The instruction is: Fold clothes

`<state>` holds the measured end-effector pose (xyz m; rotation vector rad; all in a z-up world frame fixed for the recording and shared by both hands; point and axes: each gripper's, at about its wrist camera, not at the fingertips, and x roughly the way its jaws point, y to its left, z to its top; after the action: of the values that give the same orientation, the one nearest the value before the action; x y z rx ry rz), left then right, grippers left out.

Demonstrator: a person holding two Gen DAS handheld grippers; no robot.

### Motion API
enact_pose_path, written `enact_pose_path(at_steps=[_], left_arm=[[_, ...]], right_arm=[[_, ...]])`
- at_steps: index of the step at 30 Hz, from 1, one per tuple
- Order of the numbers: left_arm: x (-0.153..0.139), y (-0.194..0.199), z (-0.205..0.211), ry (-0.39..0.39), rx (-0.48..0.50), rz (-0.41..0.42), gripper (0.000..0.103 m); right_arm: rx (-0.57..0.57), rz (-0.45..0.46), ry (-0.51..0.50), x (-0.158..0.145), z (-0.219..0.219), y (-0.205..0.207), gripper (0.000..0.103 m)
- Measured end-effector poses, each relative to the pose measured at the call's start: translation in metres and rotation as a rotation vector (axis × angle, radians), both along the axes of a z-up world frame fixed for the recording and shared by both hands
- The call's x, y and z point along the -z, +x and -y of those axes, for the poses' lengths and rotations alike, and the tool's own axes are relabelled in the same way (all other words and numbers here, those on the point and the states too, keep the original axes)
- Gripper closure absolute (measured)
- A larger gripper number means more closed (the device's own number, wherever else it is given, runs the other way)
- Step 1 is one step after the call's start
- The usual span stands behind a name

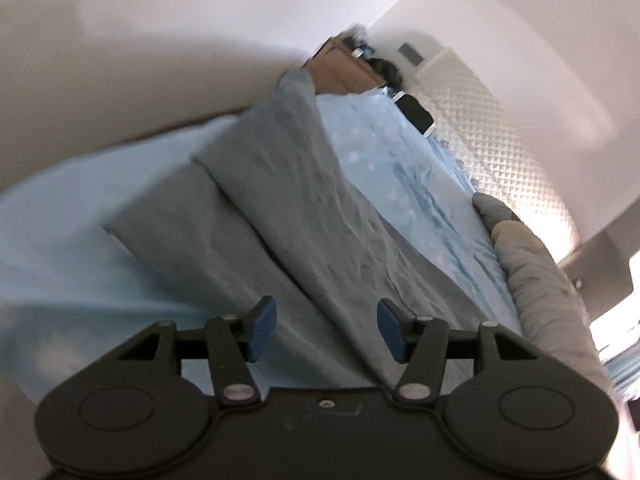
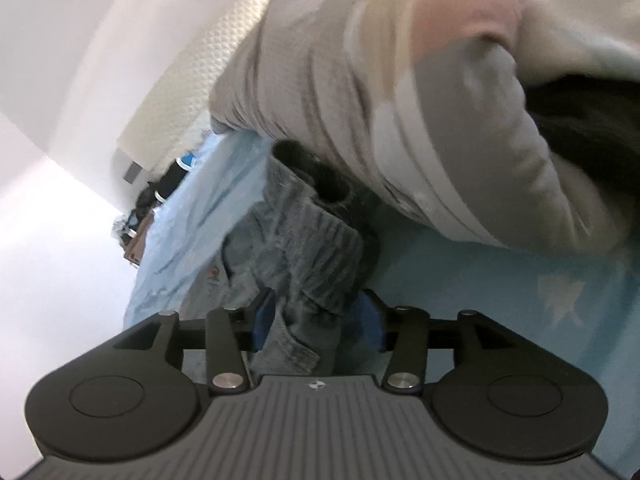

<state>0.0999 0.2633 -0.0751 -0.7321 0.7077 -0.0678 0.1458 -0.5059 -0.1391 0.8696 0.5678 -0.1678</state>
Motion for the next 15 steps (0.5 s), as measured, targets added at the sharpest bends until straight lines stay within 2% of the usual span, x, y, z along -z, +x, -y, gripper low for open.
enact_pose_path(at_steps=[4,7,9,10,11,15], left_arm=[[0.005,0.016,0.001,-0.05,-0.044,-0.048,0.049],[0.003,0.025,-0.004,-0.077,-0.087,-0.068,0.047],[0.001,0.033,-0.005,-0.089,-0.095,-0.079,0.043],[0.0,0.037,-0.005,-0.096,-0.099,-0.084,0.042],[0.001,0.04,-0.005,-0.093,-0.102,-0.094,0.042],[0.004,0.054,-0.004,-0.084,-0.108,-0.153,0.042]], right_arm=[[0.019,-0.012,0.033,0.005,0.008,0.007,0.049],[0.009,0.001,0.038,0.004,0.01,0.017,0.051],[0.009,0.006,0.046,0.004,0.01,0.023,0.067],[0.012,0.007,0.048,0.003,0.01,0.026,0.068],[0.014,0.026,0.054,0.001,0.009,0.026,0.074],[0.04,0.082,0.06,-0.013,0.002,0.022,0.078]])
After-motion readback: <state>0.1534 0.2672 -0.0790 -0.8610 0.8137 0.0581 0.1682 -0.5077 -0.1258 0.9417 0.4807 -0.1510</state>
